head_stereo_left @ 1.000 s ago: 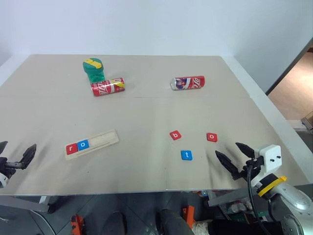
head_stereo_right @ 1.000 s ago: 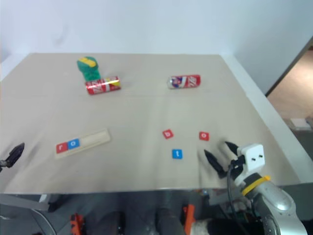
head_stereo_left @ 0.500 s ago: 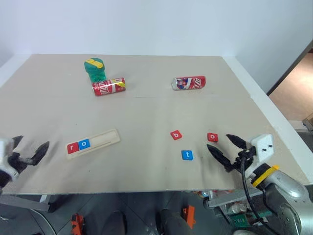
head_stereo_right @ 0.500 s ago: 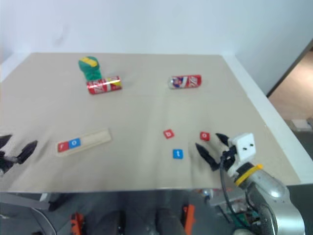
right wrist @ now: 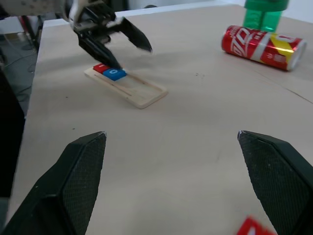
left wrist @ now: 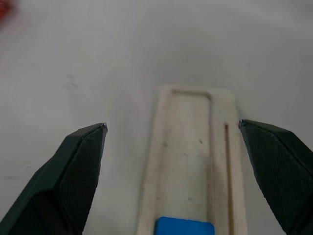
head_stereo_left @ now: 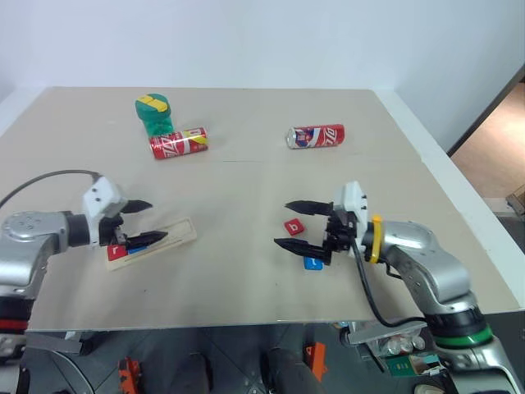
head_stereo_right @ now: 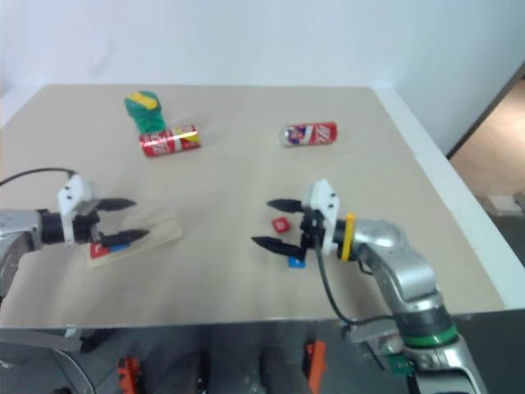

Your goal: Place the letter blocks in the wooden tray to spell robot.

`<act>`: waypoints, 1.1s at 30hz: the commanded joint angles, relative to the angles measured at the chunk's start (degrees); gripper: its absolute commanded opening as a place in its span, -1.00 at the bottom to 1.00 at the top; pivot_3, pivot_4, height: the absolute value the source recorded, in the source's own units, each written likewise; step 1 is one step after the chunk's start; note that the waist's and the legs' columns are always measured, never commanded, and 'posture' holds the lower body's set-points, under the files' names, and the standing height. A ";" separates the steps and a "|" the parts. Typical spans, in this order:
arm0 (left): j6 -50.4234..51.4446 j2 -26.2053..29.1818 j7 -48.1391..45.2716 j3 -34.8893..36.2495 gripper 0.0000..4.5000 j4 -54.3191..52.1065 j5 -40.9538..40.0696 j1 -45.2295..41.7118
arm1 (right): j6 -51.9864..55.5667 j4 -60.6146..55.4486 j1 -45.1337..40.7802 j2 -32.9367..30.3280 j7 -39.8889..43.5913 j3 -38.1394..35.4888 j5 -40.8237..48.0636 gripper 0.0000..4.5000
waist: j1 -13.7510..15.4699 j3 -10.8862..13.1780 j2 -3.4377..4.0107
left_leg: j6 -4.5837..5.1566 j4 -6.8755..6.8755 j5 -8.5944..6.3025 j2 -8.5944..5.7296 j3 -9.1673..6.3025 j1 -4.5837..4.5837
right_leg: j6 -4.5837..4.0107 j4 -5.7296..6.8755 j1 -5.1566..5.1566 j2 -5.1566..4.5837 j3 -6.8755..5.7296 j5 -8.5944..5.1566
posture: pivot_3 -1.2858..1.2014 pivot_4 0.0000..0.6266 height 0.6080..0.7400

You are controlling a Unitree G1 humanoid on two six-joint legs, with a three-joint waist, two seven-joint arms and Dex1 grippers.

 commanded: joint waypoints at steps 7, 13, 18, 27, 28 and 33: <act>-4.92 -0.70 -4.89 -4.46 1.00 6.31 5.68 -4.62 | -5.55 4.42 -3.98 2.83 2.61 1.53 -3.70 0.97 | 0.30 0.00 0.01 | 0.00 0.26 -0.02 -0.04 -0.31 -0.61 | -0.10 0.07 -0.41 -0.10 -0.33 0.01 | 0.03 -0.52 1.00; -7.32 -1.15 -5.39 -5.97 1.00 9.99 8.85 -3.66 | -5.24 3.04 -2.22 2.80 2.51 0.94 -3.65 0.97 | 0.27 -0.02 0.04 | -0.05 0.40 0.03 -0.03 -0.41 -0.56 | -0.12 0.16 -0.34 -0.09 -0.45 0.13 | 0.03 -0.52 1.00; -9.00 -1.61 -5.59 -6.00 0.75 15.23 9.94 -4.02 | -5.18 2.38 -1.87 2.68 1.99 0.32 -3.61 1.00 | 0.03 -0.04 0.15 | -0.06 0.39 0.06 -0.01 -0.36 -0.11 | 0.14 0.32 -0.01 -0.05 -0.42 -0.04 | 0.03 -0.52 1.00; -9.01 -2.15 -5.79 -6.40 0.42 10.16 9.65 -2.83 | -4.76 1.40 -1.08 0.81 1.77 -1.62 -2.87 1.00 | -0.09 -0.07 0.20 | -0.04 0.38 0.11 0.02 -0.34 0.52 | -0.08 0.85 0.34 0.08 -0.32 -0.22 | 0.03 -0.52 1.00; -8.30 -2.48 -5.85 -6.64 0.42 7.21 9.21 -2.42 | -4.71 1.23 -0.83 0.52 1.83 -1.79 -2.79 1.00 | -0.09 -0.07 0.21 | -0.04 0.37 0.11 0.03 -0.35 0.52 | -0.09 0.85 0.34 0.09 -0.31 -0.24 | 0.03 -0.52 1.00; -1.99 -4.98 -6.60 -11.91 0.42 -9.09 8.78 -2.82 | -4.81 1.61 0.09 -1.16 2.76 -2.70 -3.03 1.00 | 0.60 -0.06 0.24 | -0.05 0.36 0.10 -0.19 -0.43 0.31 | 0.11 0.84 0.33 -0.18 -0.41 -0.47 | 0.03 -0.52 1.00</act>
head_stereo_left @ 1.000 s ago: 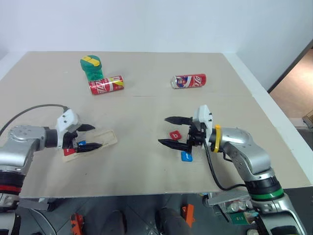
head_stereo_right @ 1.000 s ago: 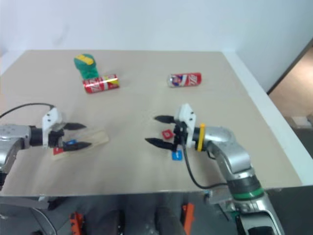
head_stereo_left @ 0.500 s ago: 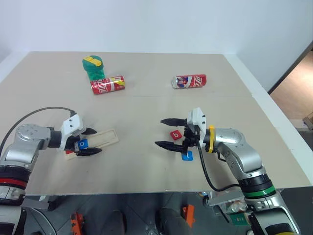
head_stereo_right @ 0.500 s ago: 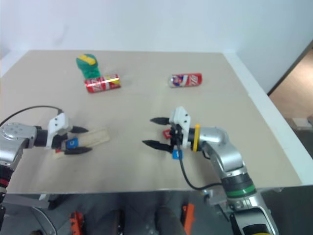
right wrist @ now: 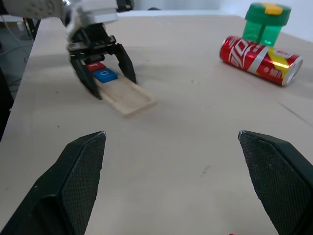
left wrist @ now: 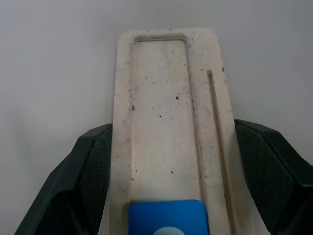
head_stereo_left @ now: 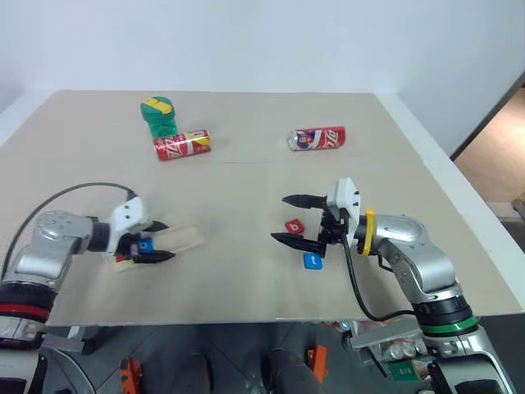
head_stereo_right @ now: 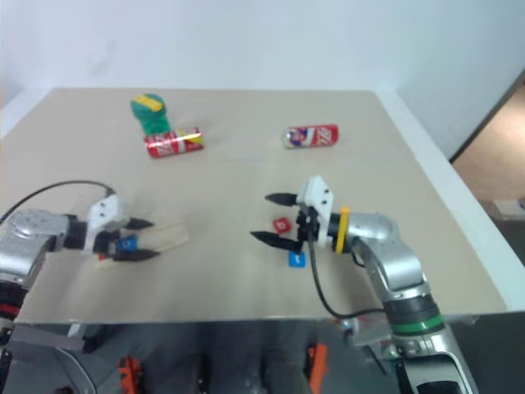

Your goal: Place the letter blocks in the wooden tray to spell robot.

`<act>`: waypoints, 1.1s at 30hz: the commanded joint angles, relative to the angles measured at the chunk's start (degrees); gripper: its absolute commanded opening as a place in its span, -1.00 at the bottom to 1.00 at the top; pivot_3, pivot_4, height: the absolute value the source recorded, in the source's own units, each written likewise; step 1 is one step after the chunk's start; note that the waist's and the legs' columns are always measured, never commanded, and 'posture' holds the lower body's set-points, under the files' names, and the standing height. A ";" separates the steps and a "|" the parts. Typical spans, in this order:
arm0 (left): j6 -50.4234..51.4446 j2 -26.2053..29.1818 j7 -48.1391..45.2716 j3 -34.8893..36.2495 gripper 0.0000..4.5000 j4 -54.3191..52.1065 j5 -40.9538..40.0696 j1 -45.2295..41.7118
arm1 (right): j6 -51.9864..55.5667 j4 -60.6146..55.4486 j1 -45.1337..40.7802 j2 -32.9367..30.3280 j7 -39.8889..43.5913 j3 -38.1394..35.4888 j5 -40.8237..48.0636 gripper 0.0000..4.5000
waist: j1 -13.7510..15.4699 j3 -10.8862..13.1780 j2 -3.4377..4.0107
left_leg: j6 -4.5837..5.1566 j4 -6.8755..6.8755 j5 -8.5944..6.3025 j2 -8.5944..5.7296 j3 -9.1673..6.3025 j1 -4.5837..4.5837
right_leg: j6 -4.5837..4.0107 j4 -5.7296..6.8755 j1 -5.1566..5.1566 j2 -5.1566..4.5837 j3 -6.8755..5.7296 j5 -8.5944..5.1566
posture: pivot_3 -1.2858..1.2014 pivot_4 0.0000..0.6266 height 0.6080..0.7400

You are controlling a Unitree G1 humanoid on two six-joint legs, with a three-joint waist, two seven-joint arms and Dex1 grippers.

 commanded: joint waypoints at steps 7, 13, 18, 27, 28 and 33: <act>9.86 -7.56 1.02 -10.44 0.42 -10.25 3.26 -7.59 | -2.17 0.54 -0.02 -2.68 1.87 -2.91 0.13 1.00 | -0.08 0.01 0.00 | 0.02 0.12 0.02 -0.16 -0.09 -0.07 | 0.11 -0.02 0.04 -0.06 -0.01 0.07 | 0.03 -0.52 1.00; 10.60 -14.53 2.47 -15.38 0.42 -6.70 6.16 -12.95 | -3.34 2.07 -0.02 -3.23 2.22 -3.25 -0.56 1.00 | -0.33 0.01 0.01 | 0.02 0.16 0.02 -0.16 -0.10 -0.07 | 0.15 -0.02 0.05 -0.02 0.03 0.10 | 0.03 -0.52 1.00; 9.79 -15.18 2.03 -17.15 0.42 -4.26 8.07 -14.37 | -4.01 3.01 -0.18 -3.37 2.14 -3.19 -1.18 1.00 | -0.52 0.02 0.03 | 0.03 0.09 0.02 -0.10 -0.17 -0.03 | 0.11 -0.01 0.04 0.10 0.03 0.09 | 0.03 -0.52 1.00; 9.81 -15.53 4.40 -16.02 0.98 -2.64 8.72 -14.74 | -1.64 6.32 -3.63 -1.90 -1.74 -2.45 -3.90 1.00 | -0.53 0.02 0.03 | 0.12 0.20 0.10 -0.13 -0.09 0.00 | 0.14 -0.01 0.09 0.07 0.12 0.27 | 0.03 -0.52 1.00; 10.19 -15.69 4.93 -15.53 0.98 -3.09 8.44 -14.75 | 0.11 5.38 -3.39 -1.38 -3.73 -2.45 -4.12 1.00 | -0.51 0.02 0.03 | 0.12 0.19 0.11 -0.12 -0.11 0.02 | 0.13 -0.01 0.10 0.08 0.10 0.27 | 0.03 -0.52 1.00; 13.24 -14.30 4.52 -12.33 0.98 -9.40 4.87 -13.75 | 11.29 -5.14 0.71 3.55 -17.58 -2.94 -4.78 1.00 | -0.48 0.03 0.04 | 0.15 0.14 0.13 -0.10 -0.13 -0.03 | 0.10 -0.01 0.04 0.08 0.09 0.27 | 0.03 -0.52 1.00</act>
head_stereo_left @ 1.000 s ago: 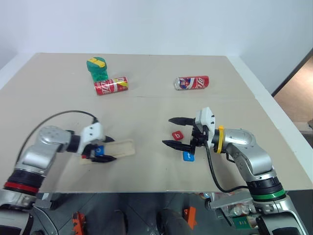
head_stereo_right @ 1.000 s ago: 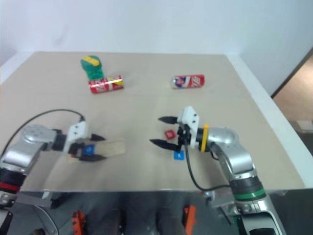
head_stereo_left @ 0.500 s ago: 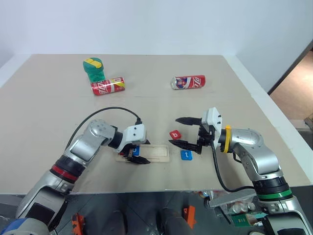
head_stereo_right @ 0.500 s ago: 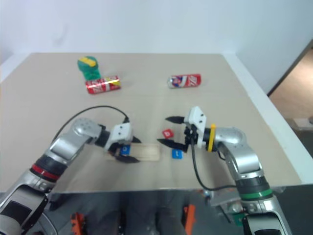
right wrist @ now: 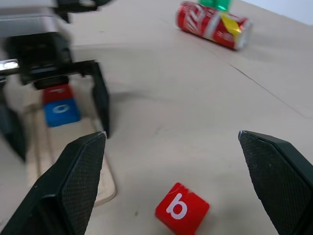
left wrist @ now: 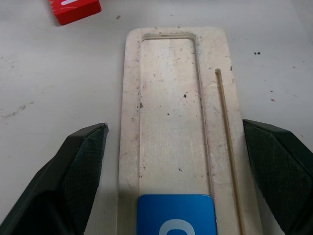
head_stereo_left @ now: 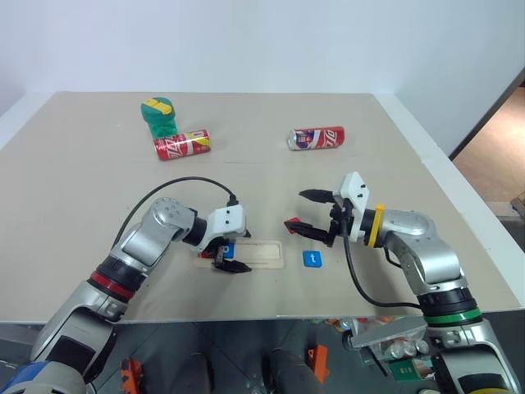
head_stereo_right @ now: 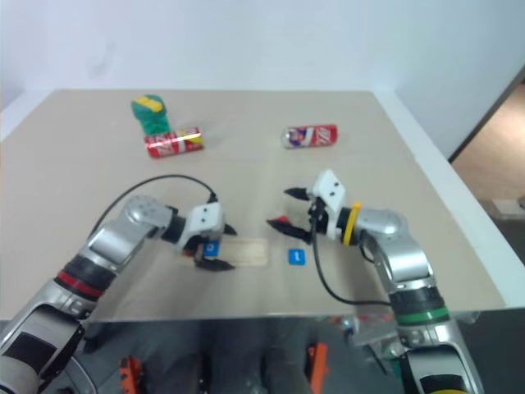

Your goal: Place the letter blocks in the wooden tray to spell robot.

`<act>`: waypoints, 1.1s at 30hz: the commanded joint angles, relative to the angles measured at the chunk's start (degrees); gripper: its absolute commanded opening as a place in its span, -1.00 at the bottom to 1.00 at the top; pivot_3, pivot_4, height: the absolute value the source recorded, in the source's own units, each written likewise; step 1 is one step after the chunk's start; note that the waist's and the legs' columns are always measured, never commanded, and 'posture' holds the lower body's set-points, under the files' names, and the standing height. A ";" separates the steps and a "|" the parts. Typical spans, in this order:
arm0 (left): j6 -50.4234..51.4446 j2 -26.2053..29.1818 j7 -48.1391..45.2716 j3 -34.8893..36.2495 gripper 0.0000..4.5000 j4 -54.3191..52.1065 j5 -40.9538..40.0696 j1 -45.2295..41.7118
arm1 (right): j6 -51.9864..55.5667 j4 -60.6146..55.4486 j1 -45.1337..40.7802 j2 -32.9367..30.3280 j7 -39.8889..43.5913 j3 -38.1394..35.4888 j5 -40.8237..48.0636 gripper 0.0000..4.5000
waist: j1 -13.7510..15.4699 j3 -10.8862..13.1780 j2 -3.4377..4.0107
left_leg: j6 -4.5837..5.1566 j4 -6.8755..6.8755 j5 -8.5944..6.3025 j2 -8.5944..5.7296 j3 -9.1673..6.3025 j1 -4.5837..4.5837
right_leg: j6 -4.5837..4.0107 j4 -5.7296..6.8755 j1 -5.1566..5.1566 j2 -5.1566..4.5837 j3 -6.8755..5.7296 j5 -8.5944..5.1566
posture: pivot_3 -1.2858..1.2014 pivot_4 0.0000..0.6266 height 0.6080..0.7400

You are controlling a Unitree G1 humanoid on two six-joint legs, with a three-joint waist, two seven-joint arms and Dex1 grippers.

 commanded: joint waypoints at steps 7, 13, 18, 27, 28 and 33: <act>8.80 -0.62 5.16 19.99 0.98 -15.41 -18.52 7.26 | 18.52 -18.83 7.74 11.14 -27.71 0.51 -7.23 1.00 | 0.03 0.00 0.02 | -0.04 -0.12 -0.03 0.02 0.00 -0.14 | 0.01 0.00 -0.14 -0.09 -0.03 -0.16 | 0.03 -0.52 1.00; 0.57 -3.02 13.57 29.69 0.98 -24.65 -21.06 24.38 | 22.41 -17.41 7.09 16.92 -37.10 0.76 -11.66 1.00 | -0.20 -0.03 0.04 | -0.11 -0.15 0.01 0.02 0.00 -0.07 | -0.01 -0.01 -0.11 -0.14 -0.04 -0.15 | 0.03 -0.52 1.00; -5.60 -0.67 14.69 28.92 0.98 -26.52 -17.82 33.50 | 23.90 -17.26 8.29 17.54 -37.74 1.54 -12.17 1.00 | 0.07 -0.03 0.04 | -0.19 -0.14 0.06 -0.03 0.01 -0.03 | -0.02 -0.02 -0.06 -0.20 -0.05 -0.11 | 0.03 -0.52 1.00; -5.96 -0.50 18.92 25.99 1.00 -29.95 -16.80 34.37 | 27.96 -17.23 9.44 16.22 -37.16 1.52 -12.26 -0.08 | 0.07 -0.05 0.02 | -0.23 -0.15 0.10 -0.06 0.06 -0.02 | 0.05 -0.06 -0.05 -0.21 0.01 -0.07 | 0.03 -0.52 1.00; -5.90 -0.48 19.16 25.60 1.00 -30.19 -16.80 34.39 | 28.29 -17.47 9.62 16.28 -37.27 1.46 -12.24 -0.23 | 0.08 -0.05 0.02 | -0.23 -0.15 0.10 -0.04 0.04 -0.02 | 0.04 -0.06 -0.05 -0.20 -0.02 -0.08 | 0.03 -0.52 1.00; -5.08 -0.20 20.06 24.11 1.00 -31.07 -17.17 34.71 | 30.30 -22.56 12.02 16.09 -38.13 0.10 -12.10 -0.46 | 0.11 -0.06 0.01 | -0.23 -0.17 0.10 -0.05 0.02 -0.04 | 0.04 -0.07 -0.04 -0.22 -0.04 -0.10 | 0.03 -0.52 1.00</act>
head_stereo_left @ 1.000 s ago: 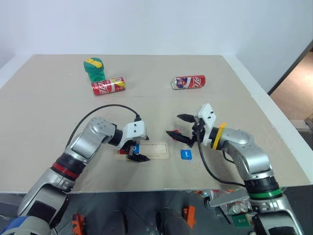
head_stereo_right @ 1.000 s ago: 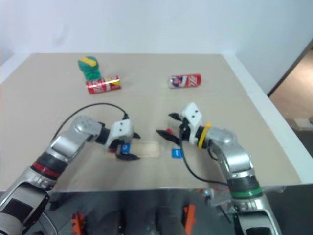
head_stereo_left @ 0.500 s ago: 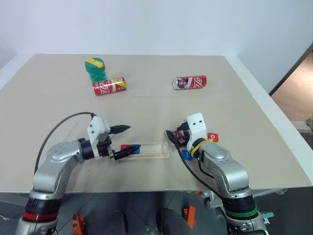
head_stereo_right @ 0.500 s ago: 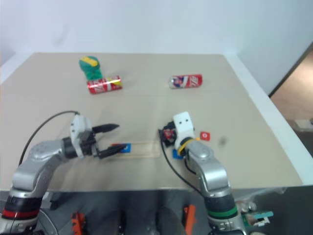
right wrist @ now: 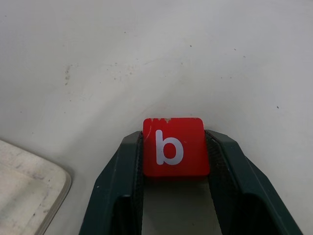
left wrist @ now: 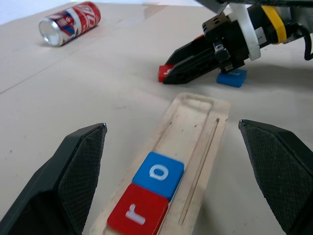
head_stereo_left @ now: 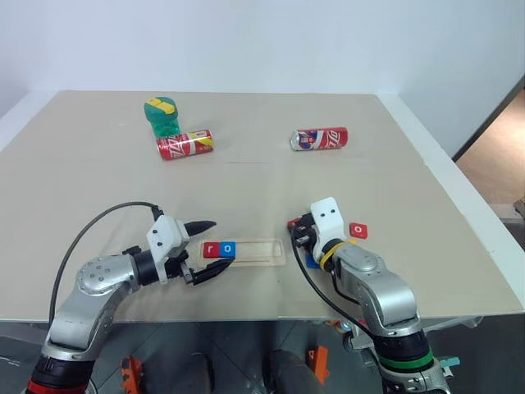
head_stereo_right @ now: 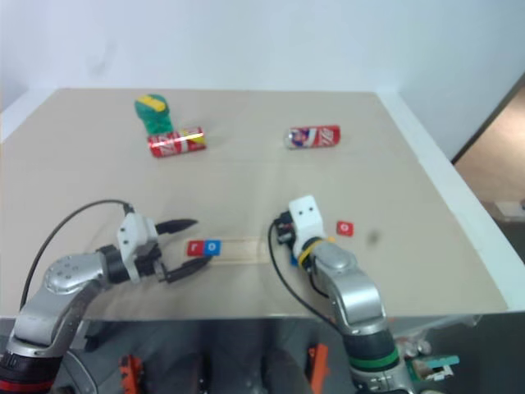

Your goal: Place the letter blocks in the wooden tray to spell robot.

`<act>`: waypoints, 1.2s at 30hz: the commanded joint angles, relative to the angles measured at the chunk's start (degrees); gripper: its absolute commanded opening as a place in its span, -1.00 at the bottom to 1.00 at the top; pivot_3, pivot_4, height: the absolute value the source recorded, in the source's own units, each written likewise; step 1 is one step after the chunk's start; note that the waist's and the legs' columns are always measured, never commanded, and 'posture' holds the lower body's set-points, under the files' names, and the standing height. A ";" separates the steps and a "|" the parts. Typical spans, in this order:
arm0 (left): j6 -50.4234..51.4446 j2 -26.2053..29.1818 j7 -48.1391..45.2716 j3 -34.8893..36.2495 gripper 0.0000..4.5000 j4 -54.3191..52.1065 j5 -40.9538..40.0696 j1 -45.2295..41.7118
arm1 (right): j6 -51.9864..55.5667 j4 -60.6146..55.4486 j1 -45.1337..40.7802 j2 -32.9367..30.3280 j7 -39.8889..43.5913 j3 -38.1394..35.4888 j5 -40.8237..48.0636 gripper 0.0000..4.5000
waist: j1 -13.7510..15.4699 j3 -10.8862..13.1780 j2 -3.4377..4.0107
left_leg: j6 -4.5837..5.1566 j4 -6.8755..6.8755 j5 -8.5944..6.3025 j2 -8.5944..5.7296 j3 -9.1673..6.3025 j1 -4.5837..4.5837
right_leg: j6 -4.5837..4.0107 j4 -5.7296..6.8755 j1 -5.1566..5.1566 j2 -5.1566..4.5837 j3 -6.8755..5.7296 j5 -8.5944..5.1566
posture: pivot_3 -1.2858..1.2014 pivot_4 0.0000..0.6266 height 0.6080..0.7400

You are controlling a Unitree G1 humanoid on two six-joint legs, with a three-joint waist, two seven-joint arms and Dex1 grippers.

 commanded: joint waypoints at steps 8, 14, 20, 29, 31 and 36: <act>0.33 1.93 0.32 -2.34 1.00 -3.05 -0.37 1.04 | 9.86 -18.69 9.73 -0.16 -3.06 -5.60 0.56 -0.46 | -0.06 0.01 0.00 | -0.01 -0.09 -0.01 0.01 0.00 -0.02 | -0.04 -0.04 -0.04 0.00 0.00 -0.05 | 0.03 -0.52 1.00; 0.98 2.16 0.27 -3.20 1.00 -2.13 -0.47 -0.45 | 13.11 -20.95 11.86 4.48 -6.71 -7.59 0.24 0.00 | -0.22 0.01 0.01 | -0.01 -0.10 -0.01 0.06 -0.03 0.02 | -0.26 -0.03 -0.05 0.05 -0.02 -0.13 | 0.03 -0.52 1.00; 0.75 2.73 -0.11 -3.79 1.00 -1.61 -0.21 -0.66 | 10.26 -19.96 5.52 3.00 -6.00 -13.30 1.30 0.91 | -0.24 0.02 0.02 | -0.02 -0.10 -0.01 0.01 0.07 0.01 | -0.28 -0.06 -0.07 -0.01 0.07 -0.14 | 0.03 -0.52 1.00; -1.10 2.58 -1.07 -5.58 1.00 -1.18 0.45 -1.16 | -10.78 -1.66 -1.69 -23.48 30.87 -11.51 10.33 0.91 | -0.19 0.07 0.07 | 0.07 -0.25 -0.06 0.00 0.04 -0.08 | -0.09 -0.56 0.07 0.00 0.00 -0.03 | 0.03 -0.52 1.00; -1.25 2.24 -1.85 -5.80 1.00 -2.46 -0.93 -1.33 | -24.55 7.59 -3.22 -29.21 47.84 -6.87 10.48 0.91 | -0.27 0.10 0.09 | 0.19 -0.26 -0.13 0.00 0.05 -0.09 | 0.04 -0.67 0.09 0.01 0.00 0.04 | 0.03 -0.52 1.00; -1.43 2.35 -2.91 -7.20 1.00 -3.96 -1.26 -2.04 | -43.87 25.86 -9.48 -31.29 66.01 -1.33 9.25 0.91 | -0.26 0.14 0.12 | 0.31 -0.27 -0.21 0.05 0.04 -0.08 | 0.04 -0.78 0.14 0.08 -0.03 0.04 | 0.03 -0.52 1.00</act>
